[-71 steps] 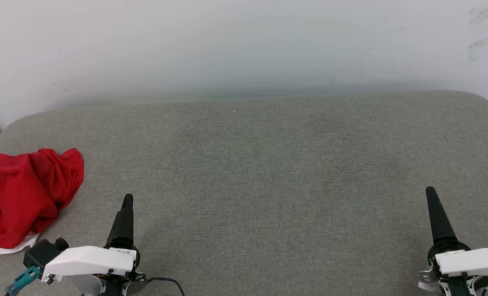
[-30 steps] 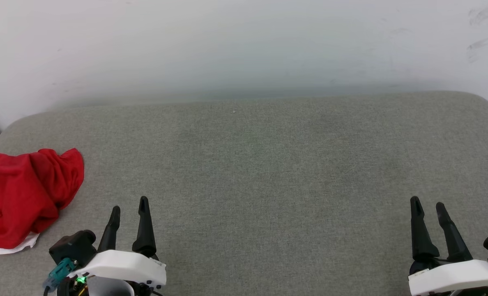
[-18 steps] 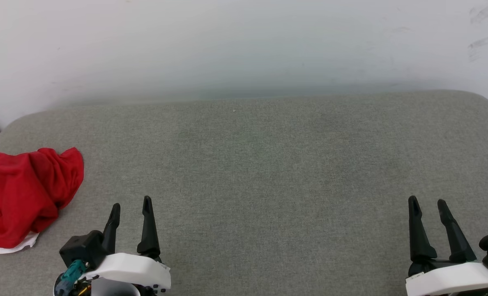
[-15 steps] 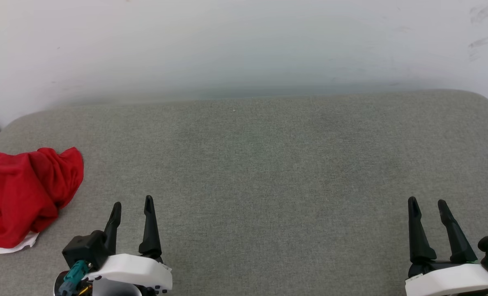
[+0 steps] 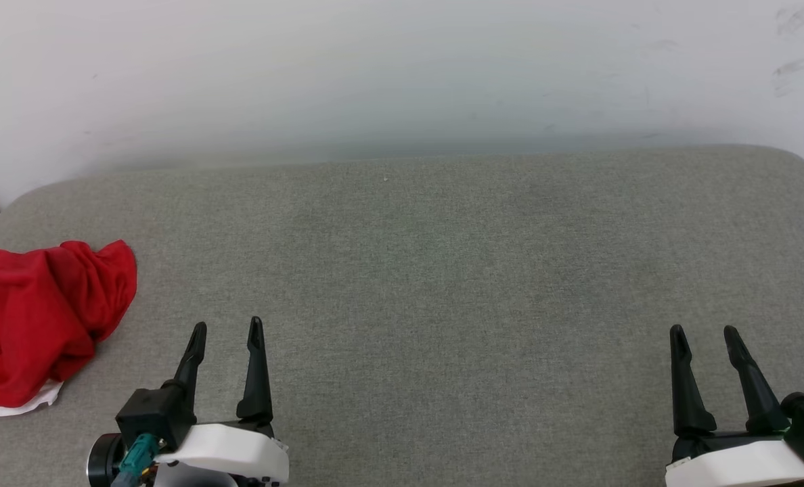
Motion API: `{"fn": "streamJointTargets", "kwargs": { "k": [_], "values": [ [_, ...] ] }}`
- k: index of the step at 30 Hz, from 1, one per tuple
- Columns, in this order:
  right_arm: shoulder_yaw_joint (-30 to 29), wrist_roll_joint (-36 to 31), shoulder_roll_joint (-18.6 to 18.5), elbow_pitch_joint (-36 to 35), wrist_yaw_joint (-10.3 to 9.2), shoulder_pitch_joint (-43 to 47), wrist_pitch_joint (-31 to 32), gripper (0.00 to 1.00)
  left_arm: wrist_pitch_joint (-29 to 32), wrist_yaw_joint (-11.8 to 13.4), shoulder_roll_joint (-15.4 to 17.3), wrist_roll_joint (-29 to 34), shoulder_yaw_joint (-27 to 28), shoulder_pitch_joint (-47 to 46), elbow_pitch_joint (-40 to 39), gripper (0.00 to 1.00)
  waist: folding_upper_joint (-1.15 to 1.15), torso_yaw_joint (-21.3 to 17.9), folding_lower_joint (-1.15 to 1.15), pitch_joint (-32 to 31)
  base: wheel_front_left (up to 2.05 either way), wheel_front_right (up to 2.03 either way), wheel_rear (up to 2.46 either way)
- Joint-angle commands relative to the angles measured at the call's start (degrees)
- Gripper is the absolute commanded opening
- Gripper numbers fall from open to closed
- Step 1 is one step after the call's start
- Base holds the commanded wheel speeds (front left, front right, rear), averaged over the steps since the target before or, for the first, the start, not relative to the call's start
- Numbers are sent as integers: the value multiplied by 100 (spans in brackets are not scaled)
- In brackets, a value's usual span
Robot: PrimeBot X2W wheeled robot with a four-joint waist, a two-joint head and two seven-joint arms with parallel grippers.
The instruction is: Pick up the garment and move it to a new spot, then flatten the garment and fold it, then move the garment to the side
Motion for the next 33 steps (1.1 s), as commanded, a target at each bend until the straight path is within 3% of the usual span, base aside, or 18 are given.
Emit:
{"fn": "streamJointTargets", "kwargs": {
  "k": [1, 27, 33],
  "values": [
    [1, -107, -21, -64, 13, 37, -64, 100, -61, -43, -1, 164, 7, 47, -52, 100, 0, 0, 0, 3, 0, 0, 0],
    [104, -649, -20, -123, 7, 261, -342, 100, -342, -221, -179, 1065, 360, 219, 268, 100, 0, 20, 0, 0, 0, 0, 0],
    [166, -462, -20, -90, 7, 276, -338, 100, -342, -281, -190, 919, 430, 225, 318, 100, 0, 22, 0, -5, 0, 0, 0]
  ]
}}
